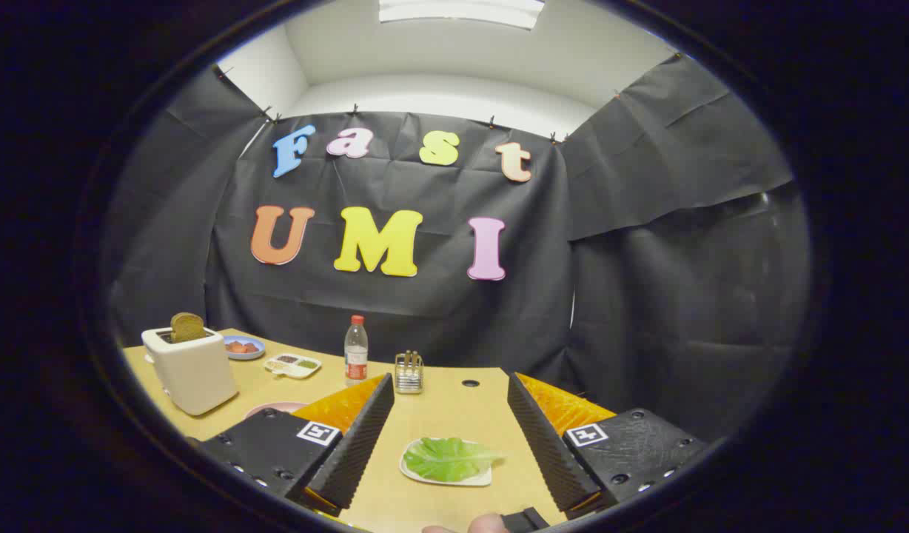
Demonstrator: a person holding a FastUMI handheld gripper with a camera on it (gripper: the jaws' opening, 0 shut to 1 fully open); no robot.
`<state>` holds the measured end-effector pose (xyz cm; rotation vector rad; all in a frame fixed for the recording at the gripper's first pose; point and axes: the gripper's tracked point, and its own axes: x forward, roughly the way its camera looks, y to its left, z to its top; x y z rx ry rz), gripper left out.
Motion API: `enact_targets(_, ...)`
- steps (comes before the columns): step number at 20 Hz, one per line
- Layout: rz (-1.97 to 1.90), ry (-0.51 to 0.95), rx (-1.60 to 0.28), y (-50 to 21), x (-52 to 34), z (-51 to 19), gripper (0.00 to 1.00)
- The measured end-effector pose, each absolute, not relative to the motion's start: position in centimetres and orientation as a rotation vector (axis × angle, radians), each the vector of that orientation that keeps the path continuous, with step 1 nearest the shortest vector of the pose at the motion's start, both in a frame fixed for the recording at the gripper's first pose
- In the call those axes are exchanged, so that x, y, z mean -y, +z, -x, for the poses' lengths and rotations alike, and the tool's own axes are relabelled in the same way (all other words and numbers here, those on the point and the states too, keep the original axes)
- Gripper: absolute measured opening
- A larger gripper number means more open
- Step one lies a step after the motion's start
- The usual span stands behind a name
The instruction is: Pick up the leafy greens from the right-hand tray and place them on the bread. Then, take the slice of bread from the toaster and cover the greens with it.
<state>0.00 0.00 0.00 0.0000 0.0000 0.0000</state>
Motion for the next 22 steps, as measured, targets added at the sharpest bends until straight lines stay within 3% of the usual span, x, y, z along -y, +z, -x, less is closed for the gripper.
enact_targets(22,-0.032,0.021,-0.085,-1.3,-1.5,-0.6,0.95)
